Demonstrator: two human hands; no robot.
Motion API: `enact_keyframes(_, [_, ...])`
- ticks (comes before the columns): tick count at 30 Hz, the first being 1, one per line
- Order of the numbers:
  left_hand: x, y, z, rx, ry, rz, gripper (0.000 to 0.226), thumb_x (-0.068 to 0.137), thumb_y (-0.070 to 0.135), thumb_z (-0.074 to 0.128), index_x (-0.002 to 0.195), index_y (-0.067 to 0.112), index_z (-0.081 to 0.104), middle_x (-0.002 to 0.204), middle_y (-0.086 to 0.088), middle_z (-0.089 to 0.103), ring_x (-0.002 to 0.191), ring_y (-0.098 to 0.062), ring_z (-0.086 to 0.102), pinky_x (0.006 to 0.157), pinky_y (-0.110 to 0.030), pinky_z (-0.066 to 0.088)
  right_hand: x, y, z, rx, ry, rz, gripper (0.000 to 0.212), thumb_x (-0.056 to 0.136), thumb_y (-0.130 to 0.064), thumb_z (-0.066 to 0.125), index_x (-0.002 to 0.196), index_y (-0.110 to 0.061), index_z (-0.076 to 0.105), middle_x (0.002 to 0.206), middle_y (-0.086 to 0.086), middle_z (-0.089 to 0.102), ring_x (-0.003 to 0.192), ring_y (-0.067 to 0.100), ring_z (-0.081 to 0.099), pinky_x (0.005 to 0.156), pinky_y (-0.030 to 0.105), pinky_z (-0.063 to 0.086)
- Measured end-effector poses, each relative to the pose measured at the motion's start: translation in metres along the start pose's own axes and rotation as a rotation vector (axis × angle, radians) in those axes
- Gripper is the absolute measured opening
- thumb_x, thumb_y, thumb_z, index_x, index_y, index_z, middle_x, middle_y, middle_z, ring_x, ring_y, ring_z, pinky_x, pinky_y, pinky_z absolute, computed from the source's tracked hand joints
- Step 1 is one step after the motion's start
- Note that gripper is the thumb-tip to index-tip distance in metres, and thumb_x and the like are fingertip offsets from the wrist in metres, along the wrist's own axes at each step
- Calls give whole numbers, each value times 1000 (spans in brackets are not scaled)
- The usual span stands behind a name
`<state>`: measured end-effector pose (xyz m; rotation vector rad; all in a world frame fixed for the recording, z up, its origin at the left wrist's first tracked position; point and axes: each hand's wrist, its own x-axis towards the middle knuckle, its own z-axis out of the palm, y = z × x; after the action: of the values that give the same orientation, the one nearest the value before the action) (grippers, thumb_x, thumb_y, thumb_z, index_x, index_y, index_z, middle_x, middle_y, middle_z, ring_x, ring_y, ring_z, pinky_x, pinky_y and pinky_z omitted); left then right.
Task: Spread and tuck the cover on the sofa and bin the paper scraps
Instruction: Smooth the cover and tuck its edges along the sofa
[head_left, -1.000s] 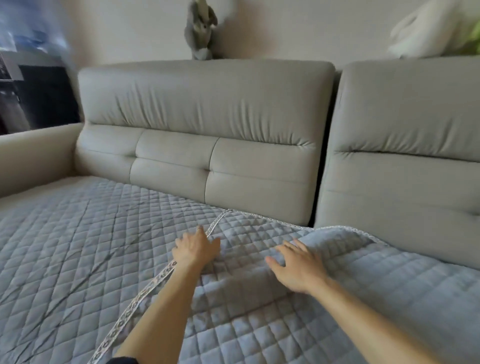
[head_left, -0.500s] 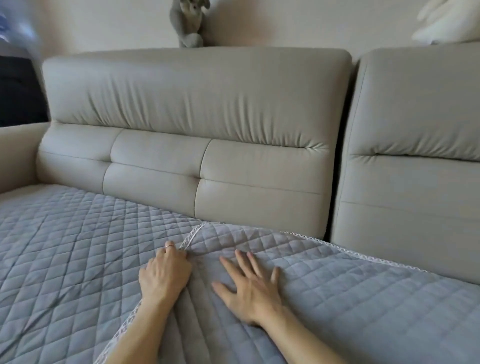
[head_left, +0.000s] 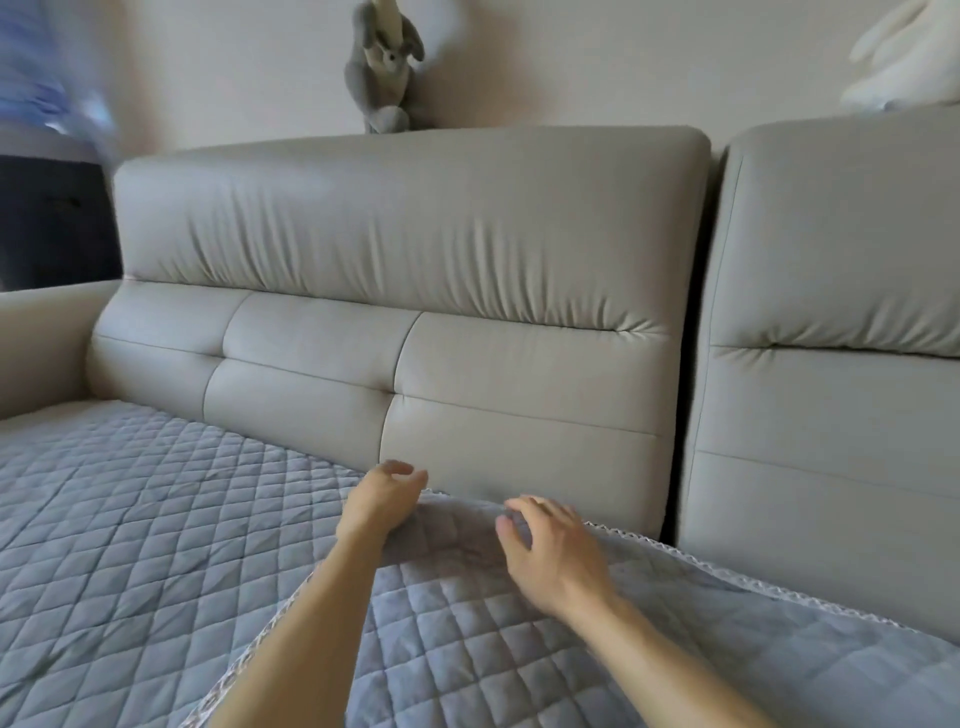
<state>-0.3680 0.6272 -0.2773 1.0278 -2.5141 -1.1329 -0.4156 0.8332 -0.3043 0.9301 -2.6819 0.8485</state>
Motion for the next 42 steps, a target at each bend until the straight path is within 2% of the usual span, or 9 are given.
enact_keyframes(3, [14,17,20,115,62,9,28,74,51,57,97,46,71,108,10,68,107,-20,60,93,-36,41,30,19,-2,-58,44,-7,41,99,-45,34,129,-30,57,136,-14,57,131,11,45,109,31,32])
enact_keyframes(6, [26,21,34,307,360,138,30,86,38,51,107,52,68,117,9,63,111,-20,56,89,-38,36,40,30,21,-140,132,-77,48,91,-48,37,123,-27,66,133,-11,61,128,8,51,108,33,38])
enact_keyframes(12, [38,3,58,411,770,315,28,92,17,56,109,31,73,115,1,56,100,-27,49,82,-41,36,42,40,49,-160,249,-136,46,86,-43,49,115,-15,71,131,2,64,126,18,54,100,42,45])
enact_keyframes(18, [39,-1,65,566,319,66,43,95,34,33,128,46,58,140,4,45,130,-21,34,102,-43,28,30,47,40,-168,-187,26,69,95,-59,19,153,-22,28,161,-8,23,148,10,15,118,44,9])
enact_keyframes(23, [44,19,66,688,319,270,48,93,52,34,130,36,60,148,11,38,136,-15,32,111,-39,26,41,48,37,-234,-138,18,68,87,-56,19,141,-23,43,152,-9,40,141,14,30,112,49,22])
enact_keyframes(27, [37,21,79,703,80,443,59,96,47,29,153,31,28,162,13,13,148,-11,12,121,-37,12,35,49,41,-256,-21,-15,64,81,-54,22,121,-21,60,132,-2,57,124,21,47,99,49,32])
enact_keyframes(31, [46,20,74,785,-71,312,62,97,46,20,156,30,9,163,13,-1,150,-9,0,122,-42,3,41,44,47,-197,-73,-19,69,89,-51,27,151,-21,33,161,-5,24,148,14,16,117,53,14])
enact_keyframes(35, [51,24,76,803,-150,284,63,93,49,17,153,31,27,162,7,18,149,-15,14,121,-42,12,46,45,40,-220,-269,35,72,92,-51,23,155,-18,19,163,-6,18,149,10,10,118,55,7])
enact_keyframes(42, [50,47,60,805,-97,256,52,92,49,27,126,28,60,142,-10,50,126,-30,47,105,-43,36,73,26,-5,-290,-482,78,71,92,-60,23,139,-16,51,143,13,51,132,28,47,105,41,33])
